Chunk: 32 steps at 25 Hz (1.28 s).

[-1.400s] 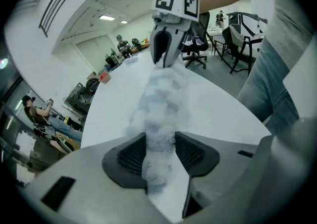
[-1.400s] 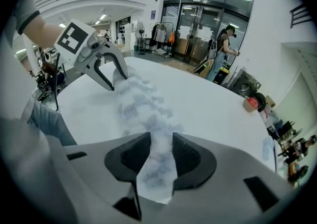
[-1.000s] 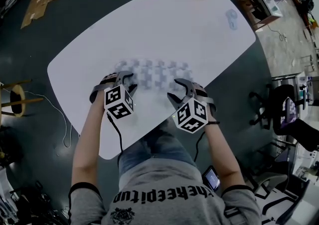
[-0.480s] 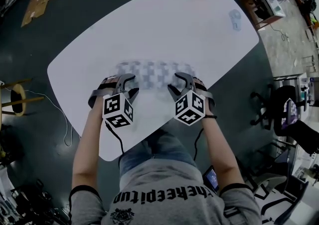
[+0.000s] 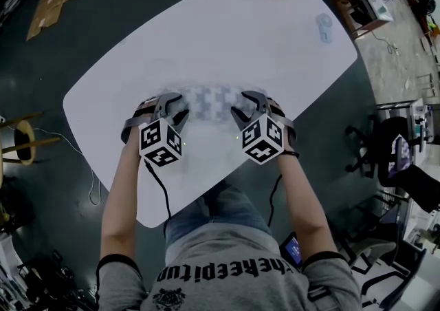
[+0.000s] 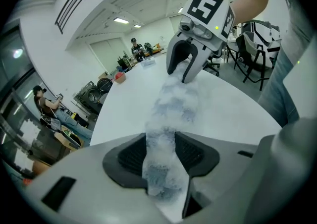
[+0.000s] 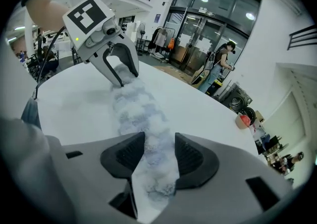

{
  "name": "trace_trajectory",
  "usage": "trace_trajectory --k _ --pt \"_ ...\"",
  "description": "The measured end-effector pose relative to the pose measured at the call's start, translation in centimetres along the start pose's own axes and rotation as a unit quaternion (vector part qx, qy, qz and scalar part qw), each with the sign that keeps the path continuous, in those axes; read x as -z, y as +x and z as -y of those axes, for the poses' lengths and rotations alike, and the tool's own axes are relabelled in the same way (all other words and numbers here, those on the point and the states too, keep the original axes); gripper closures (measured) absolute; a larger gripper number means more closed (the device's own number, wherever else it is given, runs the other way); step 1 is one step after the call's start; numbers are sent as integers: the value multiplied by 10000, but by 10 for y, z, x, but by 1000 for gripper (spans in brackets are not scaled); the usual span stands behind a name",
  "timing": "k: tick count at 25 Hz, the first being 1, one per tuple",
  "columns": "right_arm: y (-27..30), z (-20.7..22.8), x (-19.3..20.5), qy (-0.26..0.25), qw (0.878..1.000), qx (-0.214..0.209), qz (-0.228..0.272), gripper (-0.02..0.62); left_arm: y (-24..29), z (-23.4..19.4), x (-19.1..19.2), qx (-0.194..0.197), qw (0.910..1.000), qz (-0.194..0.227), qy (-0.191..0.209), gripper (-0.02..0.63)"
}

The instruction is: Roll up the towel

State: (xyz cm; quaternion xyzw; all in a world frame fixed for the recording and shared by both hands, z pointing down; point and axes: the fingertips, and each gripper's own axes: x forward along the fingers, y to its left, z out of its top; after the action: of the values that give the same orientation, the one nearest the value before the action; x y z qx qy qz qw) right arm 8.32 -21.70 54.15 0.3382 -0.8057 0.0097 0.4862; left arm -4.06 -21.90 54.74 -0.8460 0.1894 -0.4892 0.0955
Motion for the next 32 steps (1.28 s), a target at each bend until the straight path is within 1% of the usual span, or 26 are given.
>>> trace_trajectory --k 4,10,14,17,19,22,23,24,26,27,28,30,32 --pt "7 9 -1 228 9997 13 17 430 7 -11 0 -92 9995 97 -269 420" --pt "19 22 -3 508 9987 26 -27 431 18 -28 1 -144 9984 160 -531 420" --pt "20 23 -4 611 9981 4 -15 431 19 -31 2 -131 9972 218 -703 419" --pt "11 19 -6 845 9963 -4 159 431 12 -29 -1 -159 9933 466 -1048 419" --pt "0 15 -9 1104 9932 -39 357 431 4 -29 -5 -222 9860 749 -1471 419" --pt "-17 6 -20 1536 9851 -158 759 431 -15 -33 -11 -425 9679 1160 -2188 419" --pt "-23 4 -25 1648 9821 -140 904 441 -23 -36 -13 -524 9619 1257 -2371 419" --pt "-28 3 -30 1739 9793 -81 1030 469 -30 -38 -14 -617 9569 1339 -2502 428" --pt "-40 3 -35 1918 9739 62 1209 564 -44 -37 -18 -786 9503 1475 -2628 465" --pt "-46 2 -36 2036 9706 89 1282 583 -50 -35 -20 -884 9478 1528 -2655 493" --pt "-53 1 -37 2169 9666 84 1362 594 -56 -34 -23 -998 9451 1576 -2683 524" --pt "-65 0 -41 2364 9590 86 1561 594 -69 -33 -27 -1247 9381 1675 -2762 585" --pt "-78 -1 -46 2383 9549 205 1760 594 -84 -34 -32 -1475 9301 1789 -2849 600"
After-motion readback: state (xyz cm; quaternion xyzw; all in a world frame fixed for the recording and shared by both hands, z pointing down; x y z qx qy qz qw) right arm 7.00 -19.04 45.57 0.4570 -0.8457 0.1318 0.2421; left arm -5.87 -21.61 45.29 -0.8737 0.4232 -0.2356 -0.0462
